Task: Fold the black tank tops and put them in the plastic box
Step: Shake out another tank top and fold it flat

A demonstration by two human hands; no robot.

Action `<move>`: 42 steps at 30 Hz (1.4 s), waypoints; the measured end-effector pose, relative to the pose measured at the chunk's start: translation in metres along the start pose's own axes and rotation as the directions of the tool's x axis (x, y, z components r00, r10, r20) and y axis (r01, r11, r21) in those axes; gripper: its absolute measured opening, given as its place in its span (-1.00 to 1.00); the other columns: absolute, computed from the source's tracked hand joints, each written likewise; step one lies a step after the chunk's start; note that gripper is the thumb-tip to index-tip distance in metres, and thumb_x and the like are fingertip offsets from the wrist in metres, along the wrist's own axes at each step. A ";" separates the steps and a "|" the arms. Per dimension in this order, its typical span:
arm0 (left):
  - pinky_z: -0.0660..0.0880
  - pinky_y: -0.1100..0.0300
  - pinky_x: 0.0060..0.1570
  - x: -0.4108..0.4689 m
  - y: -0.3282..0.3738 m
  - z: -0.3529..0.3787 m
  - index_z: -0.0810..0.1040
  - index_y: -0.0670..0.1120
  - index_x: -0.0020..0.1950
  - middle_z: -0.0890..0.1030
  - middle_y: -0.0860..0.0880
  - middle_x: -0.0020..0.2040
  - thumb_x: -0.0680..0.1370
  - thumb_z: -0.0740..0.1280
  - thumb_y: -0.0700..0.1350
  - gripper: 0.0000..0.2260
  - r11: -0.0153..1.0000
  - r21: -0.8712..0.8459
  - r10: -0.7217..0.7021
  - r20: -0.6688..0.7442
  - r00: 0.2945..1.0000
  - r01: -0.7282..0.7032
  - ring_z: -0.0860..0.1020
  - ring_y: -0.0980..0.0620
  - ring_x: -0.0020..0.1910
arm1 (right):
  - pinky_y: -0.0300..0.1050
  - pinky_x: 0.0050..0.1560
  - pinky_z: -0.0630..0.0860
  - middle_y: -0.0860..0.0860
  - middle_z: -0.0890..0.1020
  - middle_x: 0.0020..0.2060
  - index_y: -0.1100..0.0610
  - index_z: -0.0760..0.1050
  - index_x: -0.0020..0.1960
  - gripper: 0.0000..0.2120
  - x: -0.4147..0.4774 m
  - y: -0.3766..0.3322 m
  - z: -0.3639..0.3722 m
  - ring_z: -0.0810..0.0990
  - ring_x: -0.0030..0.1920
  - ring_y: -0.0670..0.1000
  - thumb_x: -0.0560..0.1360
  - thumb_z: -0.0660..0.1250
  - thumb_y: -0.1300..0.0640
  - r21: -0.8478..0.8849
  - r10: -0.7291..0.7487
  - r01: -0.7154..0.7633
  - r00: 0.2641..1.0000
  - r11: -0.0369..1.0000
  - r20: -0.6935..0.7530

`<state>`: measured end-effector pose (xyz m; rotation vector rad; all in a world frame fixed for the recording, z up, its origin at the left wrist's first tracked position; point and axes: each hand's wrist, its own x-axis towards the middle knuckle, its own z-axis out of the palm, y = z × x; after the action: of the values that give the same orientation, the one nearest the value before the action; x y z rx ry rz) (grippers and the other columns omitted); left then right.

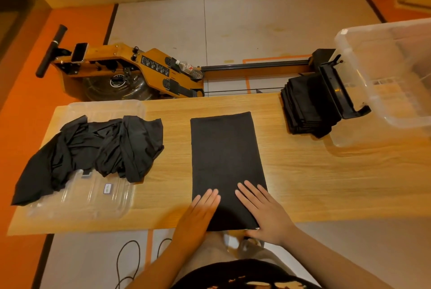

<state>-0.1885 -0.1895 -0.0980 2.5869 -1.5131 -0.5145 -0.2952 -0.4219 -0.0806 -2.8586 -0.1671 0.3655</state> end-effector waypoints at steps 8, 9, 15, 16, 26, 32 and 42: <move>0.29 0.03 0.40 -0.004 0.003 0.002 0.28 -0.12 0.41 0.54 -0.10 0.32 0.52 0.09 -0.19 -0.56 0.989 0.146 -0.030 -0.046 0.999 0.036 0.43 -0.01 0.36 | 0.05 0.47 -0.05 0.08 0.24 0.50 0.10 0.04 0.55 0.01 -0.010 -0.002 0.013 0.08 0.52 0.09 0.24 0.52 0.26 -0.128 -0.003 -0.001 1.000 0.992 -0.030; 0.31 0.04 0.38 -0.009 0.001 0.004 0.26 -0.13 0.44 0.54 -0.11 0.32 0.56 0.06 -0.19 -0.58 0.987 0.157 -0.023 -0.071 0.997 0.034 0.41 -0.01 0.36 | 0.05 0.47 -0.04 0.09 0.25 0.50 0.11 0.04 0.54 0.02 -0.014 0.000 0.014 0.09 0.52 0.10 0.23 0.52 0.28 -0.138 -0.025 0.020 0.999 0.990 -0.036; 0.31 0.10 0.34 -0.024 0.016 -0.006 0.32 -0.15 0.37 0.60 -0.10 0.25 0.38 0.45 -0.33 -0.40 0.999 0.045 0.023 -0.127 0.992 -0.017 0.52 -0.08 0.27 | 0.03 0.46 -0.06 0.12 0.35 0.44 0.13 0.16 0.53 -0.14 -0.025 0.004 0.008 0.07 0.50 0.14 0.27 0.38 0.28 -0.131 -0.109 0.104 0.993 0.986 -0.034; 0.32 0.10 0.33 -0.025 0.016 -0.005 0.34 -0.14 0.33 0.61 -0.09 0.24 0.12 0.59 -0.33 -0.16 1.000 0.026 -0.010 -0.058 0.998 0.011 0.52 -0.06 0.27 | 0.02 0.46 -0.06 0.12 0.38 0.43 0.12 0.22 0.52 -0.24 -0.028 0.004 0.006 0.12 0.49 0.13 0.33 0.30 0.22 -0.122 -0.137 0.131 0.990 0.984 -0.041; 0.41 0.18 0.14 -0.047 0.038 -0.041 0.54 0.16 0.11 0.58 0.20 0.11 0.64 0.19 -0.10 -0.80 0.763 -0.565 -0.420 -0.061 0.906 0.315 0.47 0.29 0.13 | -0.20 0.16 0.48 -0.19 0.61 0.12 -0.11 0.52 0.21 -0.78 -0.040 0.004 -0.039 0.54 0.10 -0.25 0.61 0.21 0.03 0.480 0.100 -0.074 0.995 0.874 -0.030; 0.49 0.30 -0.13 -0.026 0.025 -0.084 0.65 -0.01 -0.05 0.68 -0.03 -0.16 0.60 0.30 -0.19 -0.85 0.278 -0.929 -0.620 0.018 0.784 0.242 0.62 0.08 -0.13 | -0.29 -0.12 0.46 -0.08 0.62 -0.22 0.02 0.58 -0.04 -0.87 -0.023 0.011 -0.070 0.55 -0.14 -0.18 0.59 0.26 0.10 0.761 0.304 -0.195 0.953 0.619 -0.002; 0.47 0.26 -0.04 0.086 -0.047 -0.126 0.56 -0.17 0.11 0.62 0.02 0.01 0.61 0.29 -0.09 -0.82 0.263 -0.890 -0.688 0.097 0.719 0.372 0.58 0.05 0.03 | -0.14 -0.20 0.40 0.00 0.60 -0.19 0.11 0.50 0.01 -0.91 0.096 0.054 -0.104 0.55 -0.15 0.00 0.57 0.29 0.09 0.792 0.565 -0.371 0.824 0.485 0.040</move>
<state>-0.0687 -0.2502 -0.0125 2.0240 -0.0125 -0.6450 -0.1714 -0.4844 -0.0198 -1.9701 0.6973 0.1329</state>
